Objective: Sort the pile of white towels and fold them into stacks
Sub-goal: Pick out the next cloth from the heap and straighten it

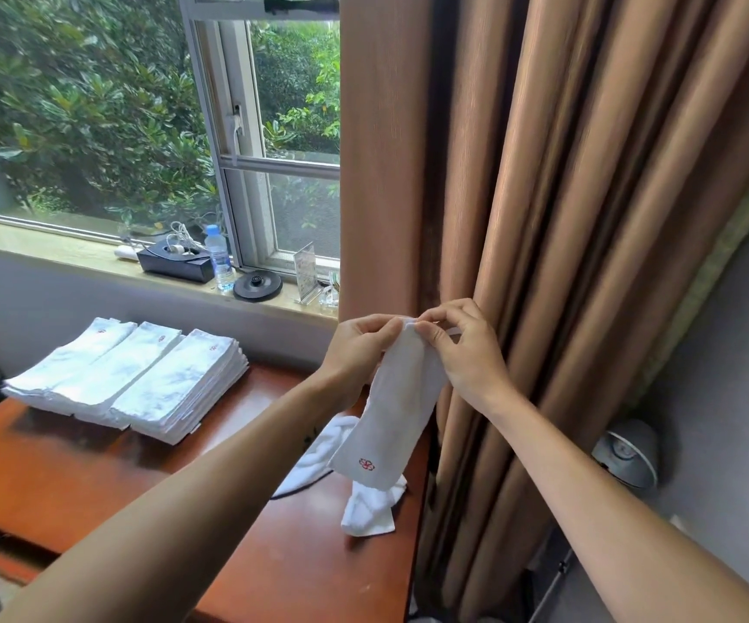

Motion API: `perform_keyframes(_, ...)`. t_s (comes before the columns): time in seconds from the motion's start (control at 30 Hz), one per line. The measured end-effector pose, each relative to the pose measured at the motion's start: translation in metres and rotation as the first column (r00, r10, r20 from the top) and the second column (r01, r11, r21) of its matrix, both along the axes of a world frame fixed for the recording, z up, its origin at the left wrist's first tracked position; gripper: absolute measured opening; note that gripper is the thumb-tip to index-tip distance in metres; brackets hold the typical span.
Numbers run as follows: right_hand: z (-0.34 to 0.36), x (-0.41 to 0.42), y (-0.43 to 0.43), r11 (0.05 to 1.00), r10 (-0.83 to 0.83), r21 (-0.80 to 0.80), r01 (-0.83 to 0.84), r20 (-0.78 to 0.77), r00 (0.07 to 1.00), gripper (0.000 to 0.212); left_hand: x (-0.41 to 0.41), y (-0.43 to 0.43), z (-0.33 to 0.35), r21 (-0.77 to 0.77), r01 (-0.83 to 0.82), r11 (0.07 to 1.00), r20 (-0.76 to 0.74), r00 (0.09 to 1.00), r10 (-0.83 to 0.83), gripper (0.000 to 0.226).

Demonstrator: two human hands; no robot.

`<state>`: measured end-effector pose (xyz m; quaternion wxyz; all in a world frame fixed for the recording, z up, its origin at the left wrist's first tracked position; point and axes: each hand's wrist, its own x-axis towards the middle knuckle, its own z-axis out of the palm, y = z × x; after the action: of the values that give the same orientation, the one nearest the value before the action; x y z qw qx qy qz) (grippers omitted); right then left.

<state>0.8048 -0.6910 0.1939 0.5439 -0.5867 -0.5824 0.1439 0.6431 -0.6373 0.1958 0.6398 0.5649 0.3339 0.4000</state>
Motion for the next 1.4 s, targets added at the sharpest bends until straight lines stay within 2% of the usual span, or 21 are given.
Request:
perform_keyframes(0.1,-0.006,0.001,0.001,0.998,-0.045,0.043,0.043,0.057,0.997,0.004,0.002,-0.004,-0.001,0.003,0.009,1.000,-0.008,1.000,-0.009,0.019)
perform_keyframes(0.3,-0.015,-0.001,0.001,0.994,-0.077,0.085,0.071,0.074,0.994,0.004,0.002,-0.006,-0.004,-0.011,0.046,0.999,0.009,0.999,-0.046,0.022)
perform_keyframes(0.47,-0.017,-0.004,0.001,0.992,-0.081,0.104,0.067,0.137,0.987,0.004,-0.001,-0.010,-0.012,0.123,0.044,0.991,-0.023,0.999,-0.042,0.017)
perform_keyframes(0.6,-0.020,-0.008,-0.001,0.993,-0.078,0.097,0.064,0.150,0.986,0.008,-0.002,-0.010,-0.016,0.252,-0.039,0.967,-0.132,0.988,0.074,0.019)
perform_keyframes(0.77,-0.023,-0.011,-0.003,0.997,0.061,-0.050,-0.058,0.057,0.996,0.010,-0.007,-0.009,-0.022,0.408,-0.088,0.909,-0.213,0.959,0.188,0.017)
perform_keyframes(0.87,-0.025,-0.016,-0.001,0.993,0.091,-0.089,-0.082,0.103,0.991,0.009,-0.011,-0.009,-0.031,0.482,-0.111,0.869,-0.220,0.945,0.242,0.008)
perform_keyframes(0.97,-0.030,-0.019,-0.001,0.989,0.097,-0.127,-0.081,0.130,0.987,0.007,-0.019,-0.008,-0.043,0.428,-0.086,0.899,-0.207,0.960,0.190,0.016)
perform_keyframes(1.07,-0.035,-0.017,-0.006,0.984,0.069,-0.172,-0.050,0.106,0.992,0.007,-0.030,-0.008,-0.060,0.318,0.118,0.941,-0.410,0.912,0.025,0.029)
perform_keyframes(1.13,-0.036,-0.014,-0.012,0.984,0.036,-0.176,-0.020,0.084,0.996,0.013,-0.031,-0.013,-0.077,0.264,0.236,0.935,-0.527,0.847,-0.064,0.026)
perform_keyframes(1.23,-0.035,-0.009,-0.021,0.986,-0.002,-0.165,0.013,0.070,0.998,0.022,-0.025,-0.023,-0.098,0.182,0.237,0.954,-0.561,0.822,-0.097,0.021)
perform_keyframes(1.3,-0.036,-0.007,-0.028,0.987,-0.011,-0.161,0.019,0.046,0.999,0.019,-0.017,-0.031,-0.110,0.094,0.242,0.966,-0.547,0.823,-0.153,0.023)
perform_keyframes(1.4,-0.040,-0.002,-0.038,0.985,-0.048,-0.164,0.052,0.028,0.998,0.011,-0.005,-0.040,-0.126,0.040,0.202,0.979,-0.534,0.832,-0.150,0.025)
